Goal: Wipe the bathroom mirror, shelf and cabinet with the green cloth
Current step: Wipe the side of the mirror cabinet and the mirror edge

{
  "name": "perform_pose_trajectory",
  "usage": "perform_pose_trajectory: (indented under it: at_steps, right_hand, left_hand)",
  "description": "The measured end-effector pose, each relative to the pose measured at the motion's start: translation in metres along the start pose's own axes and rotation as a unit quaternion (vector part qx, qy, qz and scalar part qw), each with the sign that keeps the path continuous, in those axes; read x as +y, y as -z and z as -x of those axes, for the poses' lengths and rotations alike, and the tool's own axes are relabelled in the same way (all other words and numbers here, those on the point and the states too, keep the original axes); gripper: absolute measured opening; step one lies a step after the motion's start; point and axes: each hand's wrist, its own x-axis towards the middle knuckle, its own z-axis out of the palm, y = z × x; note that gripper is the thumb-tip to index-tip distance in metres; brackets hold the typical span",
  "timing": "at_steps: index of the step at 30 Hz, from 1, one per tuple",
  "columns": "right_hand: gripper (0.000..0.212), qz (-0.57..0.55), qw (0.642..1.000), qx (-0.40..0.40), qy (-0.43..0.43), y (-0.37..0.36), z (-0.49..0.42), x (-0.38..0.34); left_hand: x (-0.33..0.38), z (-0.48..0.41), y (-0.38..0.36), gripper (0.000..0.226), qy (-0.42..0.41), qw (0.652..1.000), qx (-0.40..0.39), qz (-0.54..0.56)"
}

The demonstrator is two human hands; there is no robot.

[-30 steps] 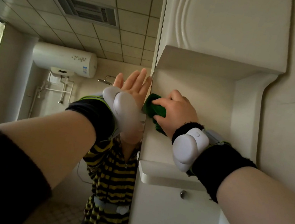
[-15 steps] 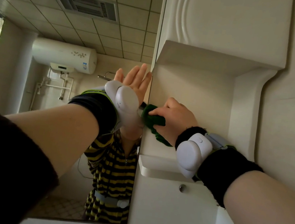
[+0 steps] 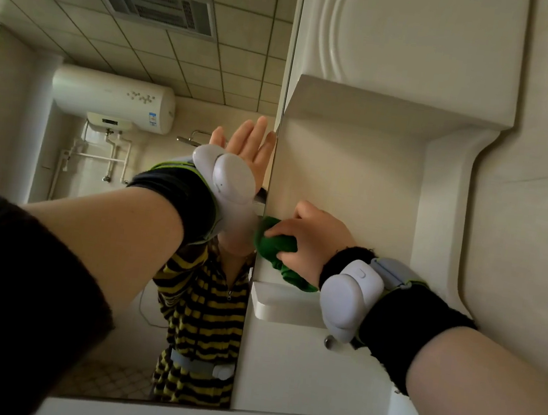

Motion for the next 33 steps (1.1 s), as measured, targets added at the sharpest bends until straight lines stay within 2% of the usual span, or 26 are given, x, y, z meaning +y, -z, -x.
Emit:
perform_pose_trajectory:
  at_steps: [3, 5, 7, 8, 11, 16, 20, 22, 26, 33]
  right_hand:
    - [0.03, -0.001, 1.0, -0.02, 0.001, -0.002, 0.003, -0.001]
    - [0.031, 0.005, 0.999, -0.034, 0.008, -0.003, 0.004, -0.001]
    - [0.031, 0.003, 0.999, -0.039, 0.01, -0.004, 0.006, -0.001]
    - [0.031, -0.002, 0.999, -0.036, 0.009, -0.005, 0.006, -0.001]
    - [0.032, -0.016, 1.0, -0.003, 0.003, -0.005, 0.008, 0.0]
    - [0.034, -0.028, 0.995, 0.096, -0.01, 0.008, 0.002, 0.01]
    - [0.038, -0.057, 0.98, 0.182, -0.05, 0.036, -0.022, 0.025]
    - [0.039, -0.06, 0.972, 0.218, -0.059, 0.047, -0.037, 0.03]
    - [0.045, -0.067, 0.964, 0.251, -0.053, 0.057, -0.065, 0.03]
    - [0.049, -0.033, 0.961, 0.269, -0.064, 0.038, -0.074, 0.029]
  left_hand:
    - [0.001, 0.0, 0.003, 0.124, 0.001, 1.0, -0.018, -0.006]
    - [0.004, 0.001, 0.001, 0.109, 0.023, 0.999, -0.008, -0.026]
    - [0.008, 0.001, -0.001, 0.087, 0.047, 0.995, 0.009, -0.086]
    - [0.009, 0.002, -0.001, 0.084, 0.052, 0.992, 0.013, -0.111]
    - [0.01, 0.002, -0.001, 0.088, 0.053, 0.992, 0.007, -0.114]
    - [0.012, 0.003, 0.003, 0.088, 0.059, 0.995, 0.01, -0.076]
    - [0.01, 0.004, 0.004, 0.114, 0.052, 0.997, -0.001, -0.061]
    - [0.01, 0.003, 0.002, 0.117, 0.05, 0.997, -0.008, -0.062]
    - [0.008, -0.001, -0.001, 0.115, 0.05, 0.995, -0.002, -0.084]
    - [0.001, -0.003, -0.012, 0.118, 0.033, 0.998, 0.01, -0.051]
